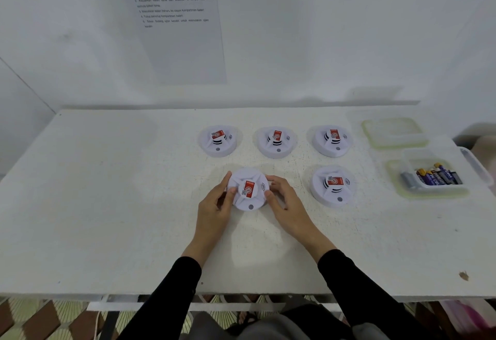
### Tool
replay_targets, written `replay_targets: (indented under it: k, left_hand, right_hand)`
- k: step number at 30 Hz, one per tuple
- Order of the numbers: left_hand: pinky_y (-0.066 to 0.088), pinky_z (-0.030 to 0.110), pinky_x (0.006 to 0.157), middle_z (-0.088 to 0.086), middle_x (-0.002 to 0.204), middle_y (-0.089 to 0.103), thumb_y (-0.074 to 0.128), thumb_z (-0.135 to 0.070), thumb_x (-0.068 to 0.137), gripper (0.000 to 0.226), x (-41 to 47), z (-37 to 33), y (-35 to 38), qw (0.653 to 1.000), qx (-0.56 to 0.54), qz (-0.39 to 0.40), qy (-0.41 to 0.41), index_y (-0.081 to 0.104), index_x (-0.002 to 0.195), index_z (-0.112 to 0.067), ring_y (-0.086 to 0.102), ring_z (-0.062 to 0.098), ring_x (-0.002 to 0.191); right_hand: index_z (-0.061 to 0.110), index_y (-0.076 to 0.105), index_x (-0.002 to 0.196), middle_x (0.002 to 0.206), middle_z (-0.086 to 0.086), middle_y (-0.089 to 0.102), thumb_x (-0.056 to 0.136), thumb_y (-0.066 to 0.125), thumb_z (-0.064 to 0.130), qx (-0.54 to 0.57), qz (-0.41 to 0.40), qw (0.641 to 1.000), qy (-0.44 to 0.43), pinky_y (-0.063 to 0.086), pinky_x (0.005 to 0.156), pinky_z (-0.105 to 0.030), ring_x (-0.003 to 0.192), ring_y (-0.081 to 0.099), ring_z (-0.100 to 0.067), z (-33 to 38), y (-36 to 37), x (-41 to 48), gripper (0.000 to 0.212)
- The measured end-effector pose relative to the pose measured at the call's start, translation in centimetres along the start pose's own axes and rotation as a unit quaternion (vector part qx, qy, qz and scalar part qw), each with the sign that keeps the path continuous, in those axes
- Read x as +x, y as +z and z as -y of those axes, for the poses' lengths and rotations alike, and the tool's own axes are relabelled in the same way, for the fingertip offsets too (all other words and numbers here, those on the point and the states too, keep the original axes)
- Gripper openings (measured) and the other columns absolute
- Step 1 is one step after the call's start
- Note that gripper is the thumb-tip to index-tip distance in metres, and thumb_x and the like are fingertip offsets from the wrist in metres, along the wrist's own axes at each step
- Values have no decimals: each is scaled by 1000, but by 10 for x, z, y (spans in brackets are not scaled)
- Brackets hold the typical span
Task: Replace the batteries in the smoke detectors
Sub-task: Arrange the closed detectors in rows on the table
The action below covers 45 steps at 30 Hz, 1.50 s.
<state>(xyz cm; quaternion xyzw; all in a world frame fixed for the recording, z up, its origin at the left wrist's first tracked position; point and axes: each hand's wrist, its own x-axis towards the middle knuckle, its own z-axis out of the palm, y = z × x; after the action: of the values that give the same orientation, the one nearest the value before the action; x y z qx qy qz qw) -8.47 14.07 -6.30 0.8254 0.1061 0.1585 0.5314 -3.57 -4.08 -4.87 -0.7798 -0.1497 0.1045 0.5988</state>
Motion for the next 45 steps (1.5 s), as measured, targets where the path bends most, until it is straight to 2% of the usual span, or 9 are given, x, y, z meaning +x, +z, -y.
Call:
replay_targets:
  k: [3, 11, 14, 20, 28, 37, 41, 45]
  left_hand:
    - [40, 1, 88, -30, 122, 53, 54, -17, 100, 40, 0, -1, 0, 1000, -5, 1, -3, 50, 139, -23, 50, -24, 110]
    - [40, 3, 91, -26, 127, 54, 54, -18, 100, 41, 0, 0, 0, 1000, -10, 2, 0, 51, 141, -20, 50, -21, 114]
    - [40, 3, 92, -22, 130, 54, 54, -18, 100, 41, 0, 0, 0, 1000, -13, 2, 0, 51, 141, -19, 49, -21, 115]
    - [40, 2, 91, -28, 126, 53, 54, -16, 100, 40, -1, 0, -1, 1000, -12, 2, 3, 51, 140, -21, 49, -21, 114]
    - [41, 4, 92, -16, 132, 57, 54, -19, 100, 41, 0, 1, -1, 1000, -10, 4, -1, 51, 141, -22, 50, -20, 116]
    - [41, 5, 95, -22, 131, 53, 54, -19, 100, 41, 0, 1, 0, 1000, -9, 4, 9, 49, 141, -23, 48, -19, 118]
    - [41, 4, 92, -23, 129, 54, 54, -20, 100, 41, -1, 0, -1, 1000, -14, 4, 1, 49, 139, -28, 49, -20, 116]
    - [40, 3, 91, -21, 131, 54, 54, -20, 100, 41, 0, 0, -1, 1000, -14, 6, 0, 50, 141, -21, 49, -21, 115]
  right_hand:
    - [25, 49, 131, 122, 15, 59, 99, 50, 19, -6, -2, 1000, 4, 46, 96, -21, 113, 56, 1, -2, 0, 0, 32]
    - [25, 48, 131, 123, 12, 58, 99, 51, 21, -19, -4, 1000, 1, 47, 100, -31, 114, 55, -2, -4, 0, 1, 32]
    - [27, 48, 131, 123, 14, 58, 99, 51, 22, -21, -3, 1000, 5, 47, 101, -31, 113, 55, -1, -4, 0, 0, 32]
    - [26, 49, 131, 122, 14, 59, 99, 51, 20, -19, -3, 1000, -1, 48, 100, -33, 113, 56, -2, -3, 0, 0, 33]
    - [29, 49, 130, 122, 17, 58, 99, 51, 23, -29, -7, 1000, 0, 47, 101, -37, 115, 55, -3, -5, 0, -1, 32]
    - [29, 49, 130, 122, 15, 58, 99, 51, 24, -33, -11, 999, 1, 47, 101, -40, 114, 56, -5, -7, 0, 0, 32]
    - [28, 49, 130, 123, 12, 59, 98, 52, 24, -31, -13, 999, -1, 48, 100, -41, 114, 57, -5, -8, 1, 0, 32]
    - [27, 49, 130, 123, 12, 59, 98, 52, 24, -30, -12, 999, 0, 48, 100, -40, 114, 56, -4, -7, 1, 1, 32]
